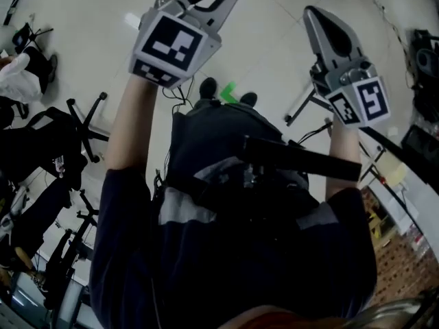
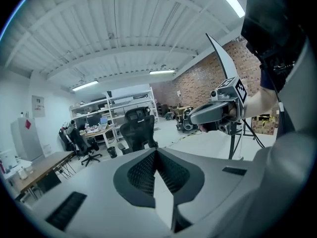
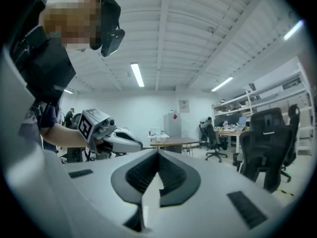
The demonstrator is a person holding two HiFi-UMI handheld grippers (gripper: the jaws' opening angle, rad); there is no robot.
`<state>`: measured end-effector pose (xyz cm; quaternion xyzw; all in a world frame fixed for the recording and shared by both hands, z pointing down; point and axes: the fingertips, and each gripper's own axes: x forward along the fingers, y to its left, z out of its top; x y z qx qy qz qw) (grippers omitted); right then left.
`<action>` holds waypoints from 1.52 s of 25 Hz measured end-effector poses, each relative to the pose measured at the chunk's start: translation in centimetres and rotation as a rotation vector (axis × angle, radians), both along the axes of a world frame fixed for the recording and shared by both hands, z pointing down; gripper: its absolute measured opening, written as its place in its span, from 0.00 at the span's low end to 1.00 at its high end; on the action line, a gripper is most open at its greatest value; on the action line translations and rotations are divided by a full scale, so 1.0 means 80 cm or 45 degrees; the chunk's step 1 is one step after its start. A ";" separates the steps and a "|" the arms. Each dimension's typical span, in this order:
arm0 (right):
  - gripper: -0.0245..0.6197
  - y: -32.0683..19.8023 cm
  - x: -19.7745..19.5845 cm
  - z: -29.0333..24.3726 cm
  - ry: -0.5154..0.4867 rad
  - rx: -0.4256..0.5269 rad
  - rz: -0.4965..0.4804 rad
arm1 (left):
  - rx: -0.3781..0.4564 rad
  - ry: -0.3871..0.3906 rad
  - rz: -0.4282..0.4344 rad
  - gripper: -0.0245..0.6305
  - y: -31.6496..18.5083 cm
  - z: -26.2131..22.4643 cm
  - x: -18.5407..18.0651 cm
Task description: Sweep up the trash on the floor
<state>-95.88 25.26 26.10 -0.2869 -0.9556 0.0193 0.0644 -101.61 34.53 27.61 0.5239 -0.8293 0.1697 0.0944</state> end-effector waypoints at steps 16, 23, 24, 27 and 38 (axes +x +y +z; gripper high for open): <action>0.05 0.069 -0.029 -0.032 -0.079 0.055 0.000 | 0.095 -0.098 -0.011 0.04 0.053 -0.037 -0.022; 0.05 0.070 -0.021 -0.065 -0.138 0.085 0.007 | 0.120 -0.127 0.057 0.04 0.031 -0.060 -0.014; 0.05 0.068 -0.016 -0.071 -0.147 0.084 0.007 | 0.120 -0.131 0.061 0.04 0.028 -0.062 -0.011; 0.05 0.066 -0.004 -0.079 -0.158 0.081 0.006 | 0.103 -0.111 0.063 0.04 0.027 -0.062 -0.004; 0.05 0.095 0.013 -0.058 -0.125 0.099 -0.076 | 0.094 -0.010 0.052 0.04 0.037 -0.026 0.007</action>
